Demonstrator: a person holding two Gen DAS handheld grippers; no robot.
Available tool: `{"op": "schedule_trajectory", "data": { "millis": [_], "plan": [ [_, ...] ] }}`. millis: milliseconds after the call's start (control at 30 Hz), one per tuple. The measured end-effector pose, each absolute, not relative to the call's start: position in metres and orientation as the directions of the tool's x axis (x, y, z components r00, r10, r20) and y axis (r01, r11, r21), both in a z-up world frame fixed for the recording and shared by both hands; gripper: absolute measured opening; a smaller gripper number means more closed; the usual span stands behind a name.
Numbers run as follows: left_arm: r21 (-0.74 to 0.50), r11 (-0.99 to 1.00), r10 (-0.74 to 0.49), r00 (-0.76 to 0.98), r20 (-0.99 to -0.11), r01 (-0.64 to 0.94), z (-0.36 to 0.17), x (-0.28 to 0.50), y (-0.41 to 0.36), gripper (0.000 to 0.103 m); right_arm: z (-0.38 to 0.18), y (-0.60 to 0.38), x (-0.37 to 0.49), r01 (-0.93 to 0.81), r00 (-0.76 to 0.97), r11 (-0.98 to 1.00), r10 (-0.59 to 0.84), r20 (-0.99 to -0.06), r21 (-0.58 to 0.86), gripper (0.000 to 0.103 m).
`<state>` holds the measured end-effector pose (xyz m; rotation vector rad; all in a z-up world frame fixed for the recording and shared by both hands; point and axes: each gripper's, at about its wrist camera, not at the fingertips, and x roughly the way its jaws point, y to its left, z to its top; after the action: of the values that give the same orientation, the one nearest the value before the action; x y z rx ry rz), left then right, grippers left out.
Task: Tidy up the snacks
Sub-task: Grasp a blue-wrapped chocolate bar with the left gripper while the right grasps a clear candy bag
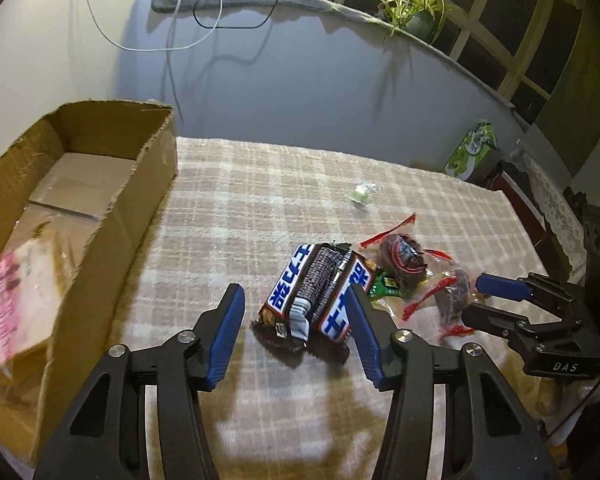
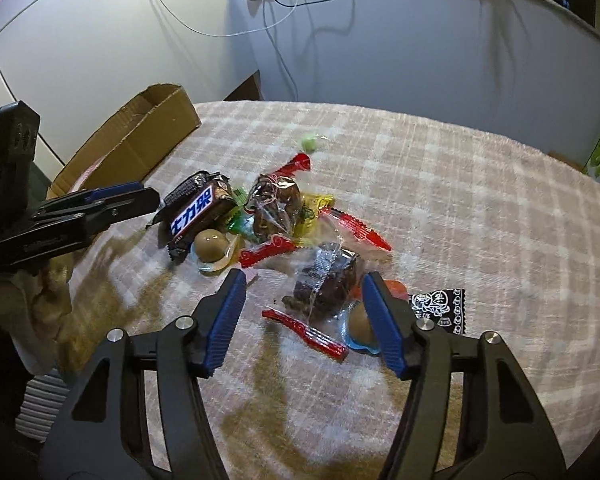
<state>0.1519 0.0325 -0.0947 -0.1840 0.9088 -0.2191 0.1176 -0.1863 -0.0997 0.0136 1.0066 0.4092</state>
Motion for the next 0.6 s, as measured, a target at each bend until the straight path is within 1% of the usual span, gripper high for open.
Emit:
{"op": "schedule_trajectory", "data": {
  "millis": [233, 300, 433, 533, 600],
  "plan": [
    [-0.237, 0.966, -0.253, 0.575, -0.778, 0.105, -0.106, 0.165, 0.03, 0.051, -0.108, -0.182, 0.125, -0.332, 0.446, 0.919, 0.35, -0.824, 0.21, 0.063],
    [-0.23, 0.968, -0.247, 0.567, -0.786, 0.103, -0.11, 0.169, 0.029, 0.049, -0.11, -0.18, 0.126, -0.334, 0.444, 0.92, 0.346, -0.827, 0.206, 0.063],
    [-0.25, 0.963, -0.261, 0.565, -0.782, 0.099, -0.112, 0.175, 0.03, 0.048, -0.114, -0.179, 0.13, -0.333, 0.438, 0.92, 0.344, -0.831, 0.205, 0.063],
    [-0.272, 0.957, -0.283, 0.559, -0.779, 0.105, -0.114, 0.179, 0.031, 0.044, -0.116, -0.176, 0.133, -0.336, 0.432, 0.92, 0.342, -0.834, 0.203, 0.063],
    [-0.266, 0.957, -0.284, 0.56, -0.778, 0.115, -0.114, 0.18, 0.029, 0.038, -0.119, -0.174, 0.136, -0.339, 0.428, 0.921, 0.332, -0.841, 0.192, 0.063]
  ]
}}
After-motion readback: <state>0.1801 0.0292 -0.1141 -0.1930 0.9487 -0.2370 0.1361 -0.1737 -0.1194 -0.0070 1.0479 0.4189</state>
